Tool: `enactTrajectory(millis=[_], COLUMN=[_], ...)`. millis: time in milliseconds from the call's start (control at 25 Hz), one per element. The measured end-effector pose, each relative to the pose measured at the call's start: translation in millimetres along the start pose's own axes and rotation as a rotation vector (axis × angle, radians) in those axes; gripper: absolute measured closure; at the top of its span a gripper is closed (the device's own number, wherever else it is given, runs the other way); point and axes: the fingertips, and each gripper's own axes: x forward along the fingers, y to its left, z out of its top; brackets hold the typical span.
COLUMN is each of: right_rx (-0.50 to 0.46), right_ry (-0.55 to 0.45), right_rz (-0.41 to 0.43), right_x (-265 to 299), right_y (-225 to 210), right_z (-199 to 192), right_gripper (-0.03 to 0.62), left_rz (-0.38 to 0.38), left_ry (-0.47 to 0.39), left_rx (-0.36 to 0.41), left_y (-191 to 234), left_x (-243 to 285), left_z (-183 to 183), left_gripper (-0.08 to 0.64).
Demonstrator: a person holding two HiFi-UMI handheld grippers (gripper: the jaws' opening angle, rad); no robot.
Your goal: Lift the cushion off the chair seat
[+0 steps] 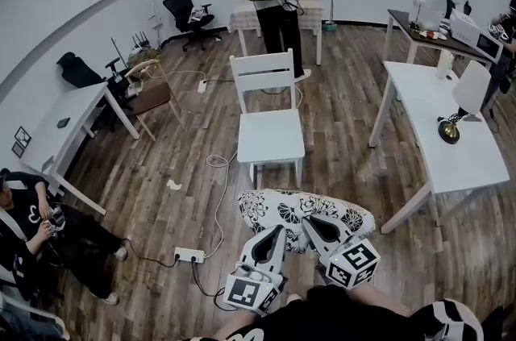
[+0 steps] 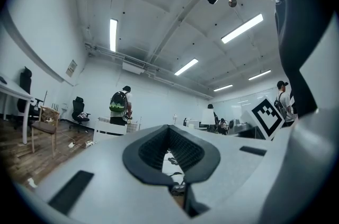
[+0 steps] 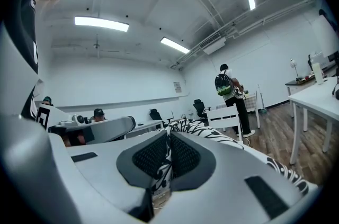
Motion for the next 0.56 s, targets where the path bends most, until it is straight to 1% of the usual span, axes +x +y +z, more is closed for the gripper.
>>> enactTrajectory(millis=[560], right_rx=[-0.003], right_ry=[-0.008], right_rz=[0.006], right_x=[-4.2], right_y=[2.9], right_z=[3.8], right_gripper=[0.563], left_rz=[0.0], left_ry=[-0.002], left_rx=[0.0], left_y=[-2.6], left_x=[-1.3], left_z=[2.7], left_gripper=[0.561])
